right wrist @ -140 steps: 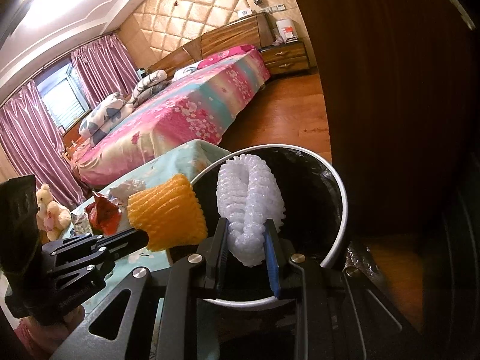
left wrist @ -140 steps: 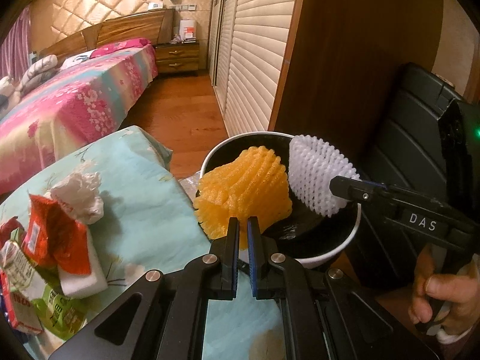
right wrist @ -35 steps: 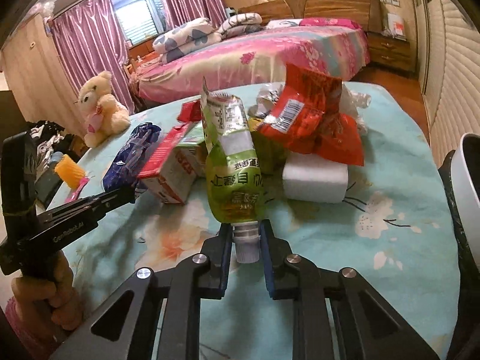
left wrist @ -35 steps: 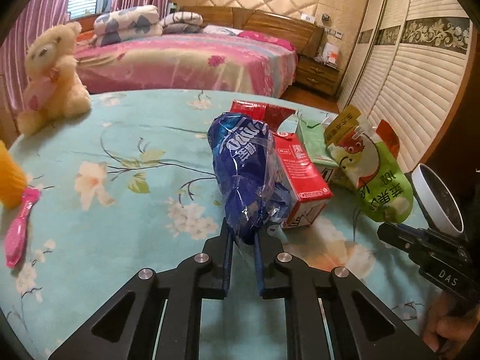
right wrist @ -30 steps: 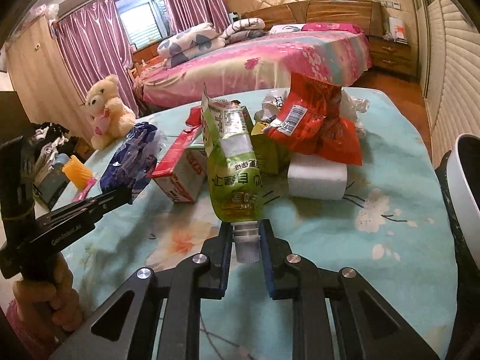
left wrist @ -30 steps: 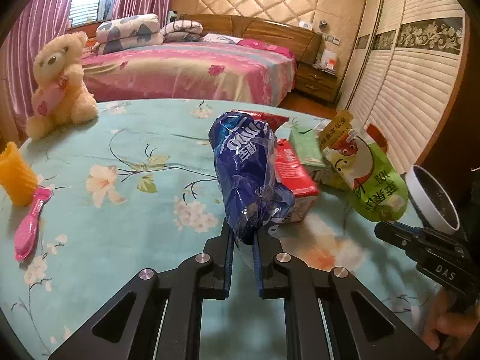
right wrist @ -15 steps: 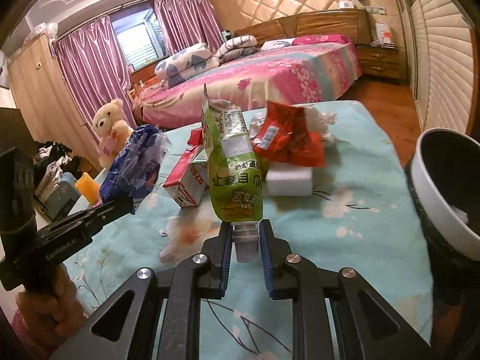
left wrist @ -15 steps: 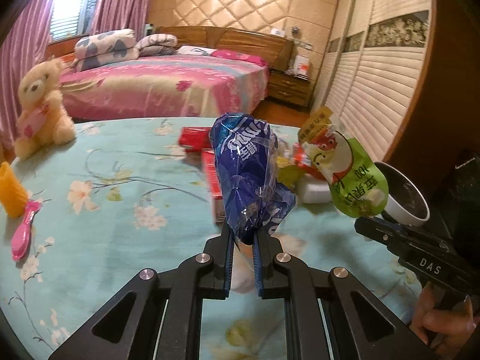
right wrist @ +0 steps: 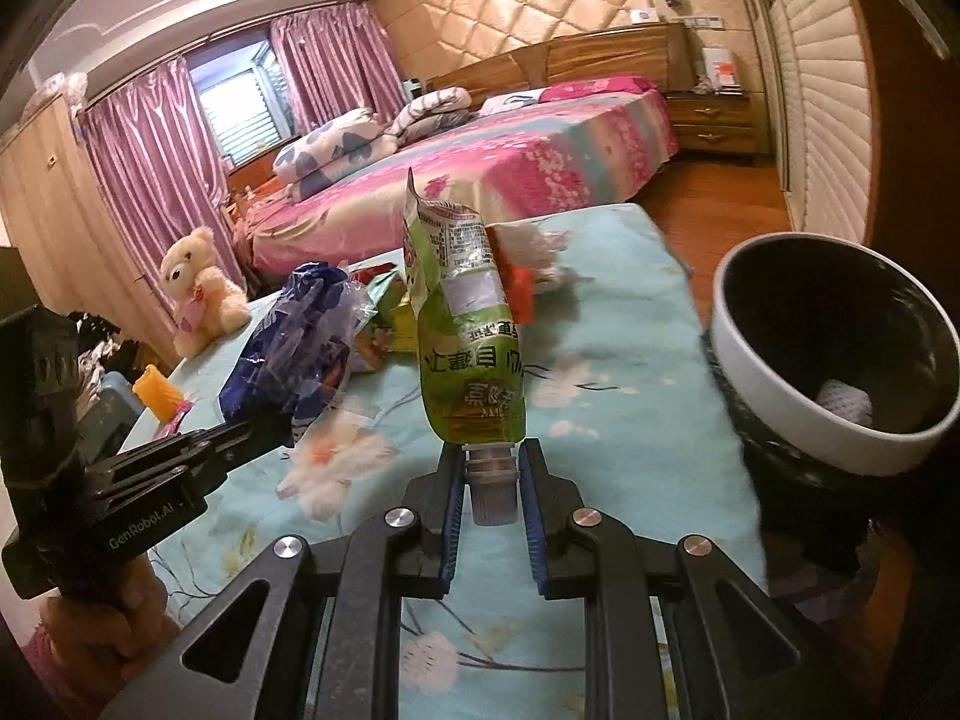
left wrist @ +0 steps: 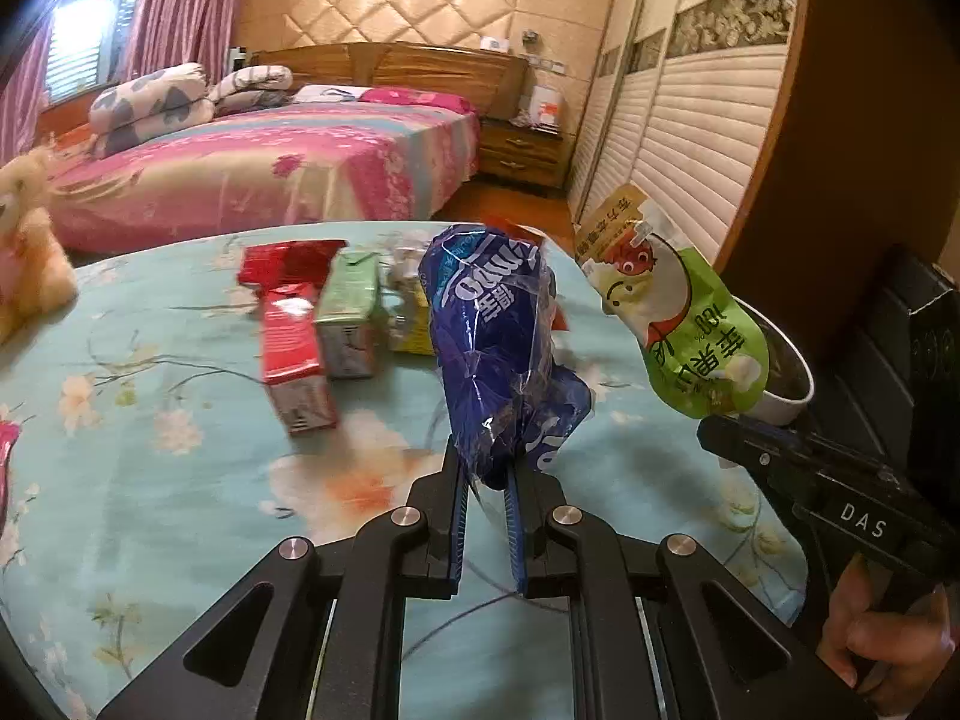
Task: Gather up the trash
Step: 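Carry the blue bag and green pouch over the bin and release both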
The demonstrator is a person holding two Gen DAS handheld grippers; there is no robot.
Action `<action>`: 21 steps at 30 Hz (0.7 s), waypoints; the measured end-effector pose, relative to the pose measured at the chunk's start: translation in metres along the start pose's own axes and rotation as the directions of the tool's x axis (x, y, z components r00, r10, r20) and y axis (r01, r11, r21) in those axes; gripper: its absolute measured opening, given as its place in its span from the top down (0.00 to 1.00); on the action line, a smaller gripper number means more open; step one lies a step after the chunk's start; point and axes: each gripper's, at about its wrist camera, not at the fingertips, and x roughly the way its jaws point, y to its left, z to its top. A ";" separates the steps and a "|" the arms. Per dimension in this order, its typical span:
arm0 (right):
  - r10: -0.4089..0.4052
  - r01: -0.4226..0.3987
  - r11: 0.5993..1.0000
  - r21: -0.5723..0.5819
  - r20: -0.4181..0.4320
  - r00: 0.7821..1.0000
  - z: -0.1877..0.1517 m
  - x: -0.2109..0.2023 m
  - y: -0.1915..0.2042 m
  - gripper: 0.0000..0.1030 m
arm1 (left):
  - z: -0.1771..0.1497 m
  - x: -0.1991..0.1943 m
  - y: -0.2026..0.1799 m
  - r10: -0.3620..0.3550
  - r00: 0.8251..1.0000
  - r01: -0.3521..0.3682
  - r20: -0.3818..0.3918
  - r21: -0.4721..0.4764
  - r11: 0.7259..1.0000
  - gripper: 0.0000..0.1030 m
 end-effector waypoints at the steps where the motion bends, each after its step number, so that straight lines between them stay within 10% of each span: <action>1: -0.003 0.003 1.000 0.007 0.002 1.000 -0.001 -0.002 -0.004 0.83 | 0.001 0.002 -0.003 -0.005 1.000 0.005 -0.004 0.007 1.000 0.91; 21: -0.105 0.098 0.987 0.128 0.048 0.993 -0.006 -0.039 -0.074 0.83 | 0.017 0.040 -0.078 -0.076 0.996 0.080 -0.037 0.125 0.989 0.91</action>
